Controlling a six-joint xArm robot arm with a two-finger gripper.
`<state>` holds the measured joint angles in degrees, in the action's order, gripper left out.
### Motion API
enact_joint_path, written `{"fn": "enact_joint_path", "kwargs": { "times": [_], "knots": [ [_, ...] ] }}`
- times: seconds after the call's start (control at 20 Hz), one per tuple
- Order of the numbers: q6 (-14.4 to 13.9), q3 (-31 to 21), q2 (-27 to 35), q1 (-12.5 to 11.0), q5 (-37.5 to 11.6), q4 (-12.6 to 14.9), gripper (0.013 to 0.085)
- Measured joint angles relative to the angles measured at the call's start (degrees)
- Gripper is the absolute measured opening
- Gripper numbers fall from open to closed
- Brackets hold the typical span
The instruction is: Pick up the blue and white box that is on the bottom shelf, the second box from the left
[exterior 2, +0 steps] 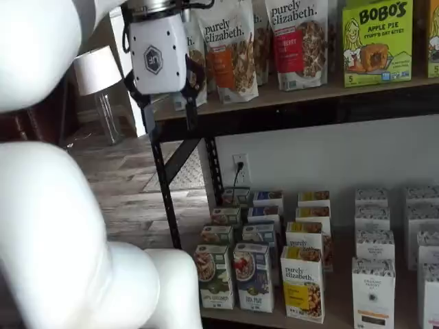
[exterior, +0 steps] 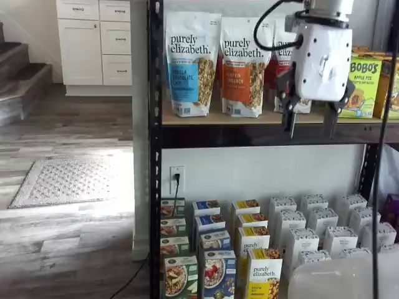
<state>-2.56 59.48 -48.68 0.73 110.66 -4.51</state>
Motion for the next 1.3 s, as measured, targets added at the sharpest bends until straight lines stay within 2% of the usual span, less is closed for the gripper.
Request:
{"fn": "enact_joint_path", "kwargs": {
  "times": [0.65,1.0,1.3],
  "knots": [
    [-1.46,-12.7,-2.66,2.48,-12.97,2.04,0.085],
    [-1.99,-20.31,-4.03,3.22,-21.82,2.88,0.085],
    [-4.0,-26.7,-4.18,5.1,-29.23,5.06,0.085]
  ]
}}
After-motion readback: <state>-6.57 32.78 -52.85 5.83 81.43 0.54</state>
